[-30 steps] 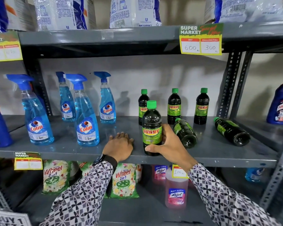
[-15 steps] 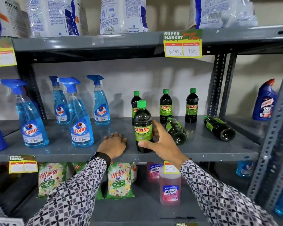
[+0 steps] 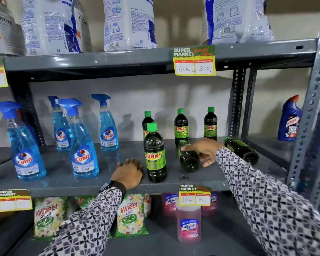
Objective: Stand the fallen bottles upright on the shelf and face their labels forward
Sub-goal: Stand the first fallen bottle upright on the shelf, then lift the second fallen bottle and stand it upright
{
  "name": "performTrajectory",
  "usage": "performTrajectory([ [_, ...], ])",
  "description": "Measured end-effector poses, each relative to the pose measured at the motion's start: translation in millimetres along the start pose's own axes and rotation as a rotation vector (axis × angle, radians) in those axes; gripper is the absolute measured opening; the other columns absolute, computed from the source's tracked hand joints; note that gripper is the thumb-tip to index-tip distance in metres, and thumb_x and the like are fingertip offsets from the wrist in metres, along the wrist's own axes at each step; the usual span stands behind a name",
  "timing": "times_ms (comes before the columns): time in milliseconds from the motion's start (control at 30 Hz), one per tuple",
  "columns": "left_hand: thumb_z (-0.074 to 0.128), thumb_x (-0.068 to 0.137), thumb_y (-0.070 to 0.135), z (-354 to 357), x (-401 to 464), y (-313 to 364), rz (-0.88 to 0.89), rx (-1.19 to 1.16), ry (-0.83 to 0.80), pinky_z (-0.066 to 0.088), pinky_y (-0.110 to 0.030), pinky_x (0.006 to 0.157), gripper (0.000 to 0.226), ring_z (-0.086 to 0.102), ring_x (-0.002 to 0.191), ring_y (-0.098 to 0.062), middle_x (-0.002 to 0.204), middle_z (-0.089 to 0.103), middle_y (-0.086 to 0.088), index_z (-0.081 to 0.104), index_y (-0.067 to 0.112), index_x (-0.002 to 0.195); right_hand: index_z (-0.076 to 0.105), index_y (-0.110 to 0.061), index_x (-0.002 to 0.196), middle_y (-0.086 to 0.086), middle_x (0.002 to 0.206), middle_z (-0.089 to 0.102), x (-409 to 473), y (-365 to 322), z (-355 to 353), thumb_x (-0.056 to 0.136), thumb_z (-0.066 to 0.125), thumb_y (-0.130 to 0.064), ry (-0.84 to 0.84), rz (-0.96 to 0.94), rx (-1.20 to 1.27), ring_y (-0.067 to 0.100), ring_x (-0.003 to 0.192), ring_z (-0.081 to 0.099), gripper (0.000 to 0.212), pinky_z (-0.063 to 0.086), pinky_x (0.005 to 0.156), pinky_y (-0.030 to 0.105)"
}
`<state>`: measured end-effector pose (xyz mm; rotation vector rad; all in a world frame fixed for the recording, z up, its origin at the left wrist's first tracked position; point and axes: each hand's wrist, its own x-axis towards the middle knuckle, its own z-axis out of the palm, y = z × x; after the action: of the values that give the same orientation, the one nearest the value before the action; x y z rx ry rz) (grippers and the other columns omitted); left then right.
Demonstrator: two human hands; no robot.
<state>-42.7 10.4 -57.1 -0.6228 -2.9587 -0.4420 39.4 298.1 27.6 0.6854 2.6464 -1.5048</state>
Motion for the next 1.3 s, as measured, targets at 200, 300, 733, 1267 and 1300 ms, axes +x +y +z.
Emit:
performTrajectory([
  [200, 0.028, 0.104, 0.033, 1, 2, -2, 0.011, 0.020, 0.006, 0.018, -0.058, 0.124, 0.046, 0.036, 0.149, -0.029, 0.157, 0.043, -0.009, 0.047, 0.017, 0.142, 0.059, -0.012, 0.103, 0.012, 0.086, 0.071, -11, -12, 20, 0.082, 0.086, -0.041, -0.063, 0.049, 0.095, 0.024, 0.072, 0.071, 0.045, 0.057, 0.054, 0.034],
  [300, 0.027, 0.103, 0.036, 4, 3, -5, 0.019, 0.021, 0.006, 0.020, -0.059, 0.124, 0.048, 0.037, 0.148, -0.029, 0.157, 0.043, -0.009, 0.046, 0.018, 0.143, 0.064, -0.010, 0.109, 0.013, 0.091, 0.076, -7, -6, 13, 0.077, 0.090, -0.039, 0.019, -0.031, 0.191, 0.026, 0.077, 0.076, 0.052, 0.062, 0.058, 0.036],
  [733, 0.028, 0.105, 0.034, 3, 4, 0, 0.047, 0.114, 0.023, 0.018, -0.055, 0.125, 0.048, 0.031, 0.152, -0.028, 0.162, 0.037, -0.010, 0.042, 0.017, 0.147, 0.053, -0.026, 0.108, -0.014, 0.096, 0.067, 9, 46, 22, 0.068, 0.092, -0.056, 0.652, -0.517, 0.058, 0.014, 0.091, 0.069, 0.064, 0.058, 0.082, 0.038],
  [1267, 0.025, 0.105, 0.034, 12, 17, -14, 0.061, 0.194, -0.014, 0.019, -0.061, 0.121, 0.050, 0.026, 0.154, -0.033, 0.165, 0.030, -0.013, 0.041, 0.016, 0.149, 0.058, -0.035, 0.133, -0.009, 0.121, 0.071, 10, 52, 18, 0.091, 0.069, 0.010, 0.275, -0.539, 0.485, 0.005, 0.111, 0.066, 0.063, 0.046, 0.113, 0.038],
  [1300, 0.025, 0.105, 0.034, 12, 17, -14, 0.064, 0.196, -0.015, 0.020, -0.062, 0.121, 0.050, 0.027, 0.153, -0.033, 0.164, 0.031, -0.013, 0.042, 0.016, 0.148, 0.055, -0.029, 0.141, -0.006, 0.122, 0.069, 8, 51, 19, 0.088, 0.077, 0.004, 0.311, -0.533, 0.441, 0.005, 0.108, 0.065, 0.066, 0.049, 0.109, 0.033],
])
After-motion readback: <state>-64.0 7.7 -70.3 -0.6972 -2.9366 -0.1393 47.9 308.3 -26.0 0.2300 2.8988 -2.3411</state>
